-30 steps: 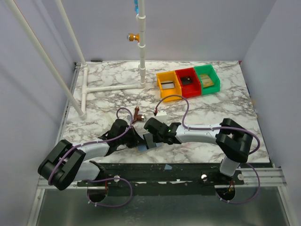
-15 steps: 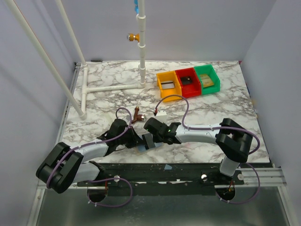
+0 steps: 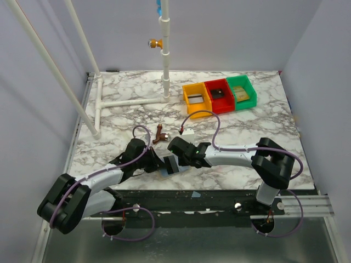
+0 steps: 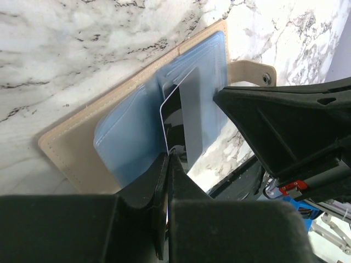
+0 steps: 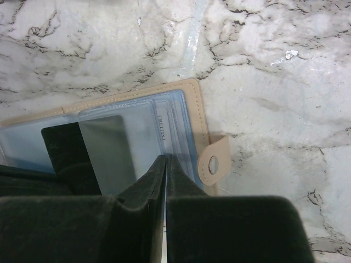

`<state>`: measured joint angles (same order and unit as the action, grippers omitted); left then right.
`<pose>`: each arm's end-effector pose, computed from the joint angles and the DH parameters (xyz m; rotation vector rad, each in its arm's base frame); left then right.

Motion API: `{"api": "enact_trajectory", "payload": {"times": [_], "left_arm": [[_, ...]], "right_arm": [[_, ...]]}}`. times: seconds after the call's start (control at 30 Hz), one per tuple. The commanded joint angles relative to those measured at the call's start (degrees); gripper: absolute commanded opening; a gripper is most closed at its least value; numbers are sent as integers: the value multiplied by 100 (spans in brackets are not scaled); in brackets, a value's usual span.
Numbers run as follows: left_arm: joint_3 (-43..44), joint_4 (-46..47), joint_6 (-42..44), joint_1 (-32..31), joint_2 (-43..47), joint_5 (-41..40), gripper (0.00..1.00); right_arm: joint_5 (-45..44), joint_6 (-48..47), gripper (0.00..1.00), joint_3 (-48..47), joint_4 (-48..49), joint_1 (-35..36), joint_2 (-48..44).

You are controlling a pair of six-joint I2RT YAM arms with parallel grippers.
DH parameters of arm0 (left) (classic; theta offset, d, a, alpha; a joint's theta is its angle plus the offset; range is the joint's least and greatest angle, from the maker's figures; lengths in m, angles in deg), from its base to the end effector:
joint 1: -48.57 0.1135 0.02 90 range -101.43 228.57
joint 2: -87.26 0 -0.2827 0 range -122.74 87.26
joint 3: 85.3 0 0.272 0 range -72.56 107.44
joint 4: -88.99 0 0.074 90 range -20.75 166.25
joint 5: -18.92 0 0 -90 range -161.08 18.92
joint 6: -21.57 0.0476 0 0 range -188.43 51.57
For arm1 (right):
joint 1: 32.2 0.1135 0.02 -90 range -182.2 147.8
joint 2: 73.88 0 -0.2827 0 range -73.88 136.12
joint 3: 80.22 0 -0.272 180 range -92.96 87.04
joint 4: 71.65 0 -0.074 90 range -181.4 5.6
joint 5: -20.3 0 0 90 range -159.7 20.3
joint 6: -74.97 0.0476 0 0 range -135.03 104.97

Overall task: Take the credit cards out of the card holder
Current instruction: Remove the credit card from the card holder.

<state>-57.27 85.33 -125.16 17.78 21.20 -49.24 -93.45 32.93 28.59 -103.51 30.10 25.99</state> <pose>0.1694 -0.1216 0.1257 -0.3566 2.5292 -1.1439 0.1866 0.3142 0.1591 -0.1753 2.5031 0.2392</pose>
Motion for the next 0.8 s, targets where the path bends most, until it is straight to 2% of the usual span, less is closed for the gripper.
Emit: {"api": "enact_trajectory", "payload": {"times": [0.0,0.3,0.77], "left_arm": [[-118,-523,186,88,370,-134,0],[-22,-1359,315,161,920,-421,0],[282,-2055,596,161,1547,-487,0]], "right_arm": [[-170,-113,4,106,-681,10,270],[-155,-138,4,67,-664,12,244],[-187,-224,4,-249,-725,11,146]]}}
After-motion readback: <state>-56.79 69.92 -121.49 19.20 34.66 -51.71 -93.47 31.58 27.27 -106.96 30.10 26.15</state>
